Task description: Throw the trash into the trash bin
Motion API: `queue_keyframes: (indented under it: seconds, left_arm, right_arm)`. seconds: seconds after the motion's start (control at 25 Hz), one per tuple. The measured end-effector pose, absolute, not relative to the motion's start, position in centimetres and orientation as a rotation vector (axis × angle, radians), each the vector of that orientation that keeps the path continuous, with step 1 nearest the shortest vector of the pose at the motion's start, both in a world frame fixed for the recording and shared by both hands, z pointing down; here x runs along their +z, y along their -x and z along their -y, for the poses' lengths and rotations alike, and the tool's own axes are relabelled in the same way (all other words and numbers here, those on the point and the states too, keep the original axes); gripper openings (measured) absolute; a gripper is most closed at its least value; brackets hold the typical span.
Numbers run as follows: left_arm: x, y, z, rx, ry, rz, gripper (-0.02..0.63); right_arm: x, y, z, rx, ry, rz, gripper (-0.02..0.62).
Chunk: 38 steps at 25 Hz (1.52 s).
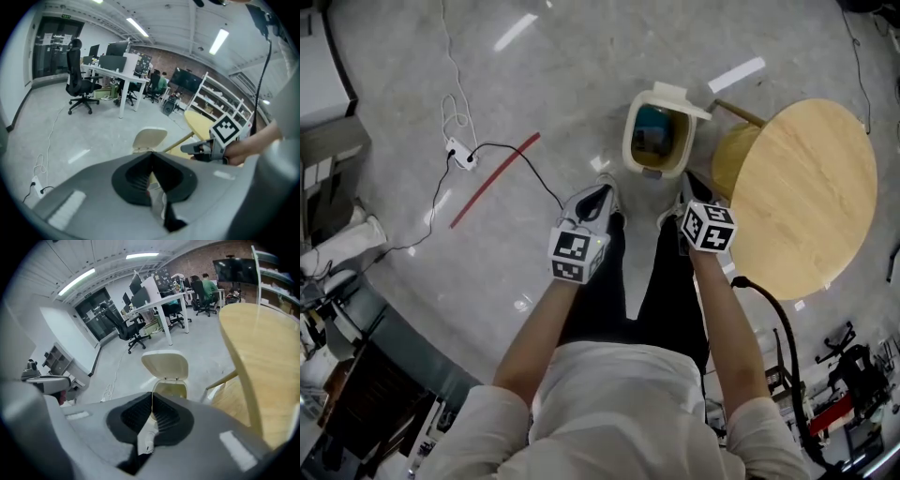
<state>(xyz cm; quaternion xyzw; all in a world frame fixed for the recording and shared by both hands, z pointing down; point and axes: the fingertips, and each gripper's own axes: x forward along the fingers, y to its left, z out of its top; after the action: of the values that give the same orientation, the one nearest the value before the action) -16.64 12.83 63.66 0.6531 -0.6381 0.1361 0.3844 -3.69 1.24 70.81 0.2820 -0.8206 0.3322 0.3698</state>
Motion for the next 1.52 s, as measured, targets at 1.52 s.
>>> queue_keyframes:
  seconds: [1.52]
  left_arm:
    - [39.4,12.3,-12.3,0.373,-2.050,1.563,0.006]
  right_arm:
    - [39.9,-3.4,-4.0,0.726,-0.946,2.515,0.003]
